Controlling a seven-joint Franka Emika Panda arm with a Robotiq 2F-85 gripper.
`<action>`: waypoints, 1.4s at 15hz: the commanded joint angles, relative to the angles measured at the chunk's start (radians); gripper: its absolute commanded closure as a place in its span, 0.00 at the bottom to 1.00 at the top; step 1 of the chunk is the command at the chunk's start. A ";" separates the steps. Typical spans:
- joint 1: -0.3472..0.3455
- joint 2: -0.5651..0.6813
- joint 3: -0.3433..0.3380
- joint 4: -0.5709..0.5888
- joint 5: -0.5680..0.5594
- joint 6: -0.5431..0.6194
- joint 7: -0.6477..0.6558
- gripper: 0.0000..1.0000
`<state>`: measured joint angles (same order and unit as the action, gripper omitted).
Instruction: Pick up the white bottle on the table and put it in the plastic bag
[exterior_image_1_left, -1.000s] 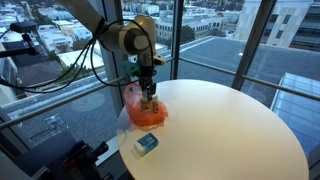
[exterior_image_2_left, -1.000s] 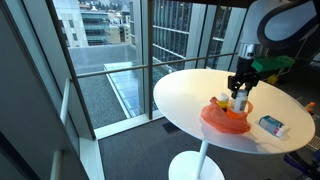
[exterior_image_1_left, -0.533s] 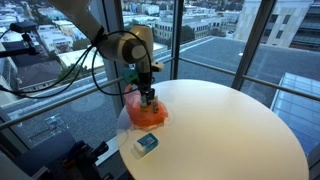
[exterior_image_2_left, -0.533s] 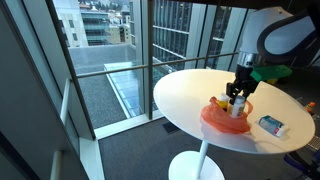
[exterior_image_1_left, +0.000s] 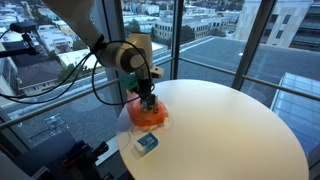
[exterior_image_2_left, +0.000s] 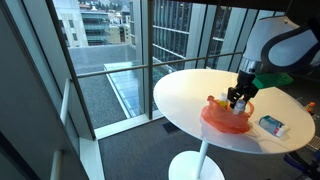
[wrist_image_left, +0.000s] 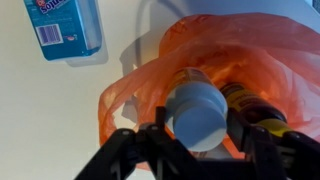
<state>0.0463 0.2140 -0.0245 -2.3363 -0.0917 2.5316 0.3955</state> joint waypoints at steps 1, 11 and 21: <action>0.009 -0.001 -0.021 -0.019 -0.022 0.036 0.000 0.61; -0.001 -0.058 -0.025 -0.025 -0.001 -0.017 -0.025 0.00; -0.045 -0.162 -0.039 0.084 0.015 -0.383 -0.065 0.00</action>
<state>0.0281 0.0930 -0.0595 -2.3053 -0.0916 2.2890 0.3847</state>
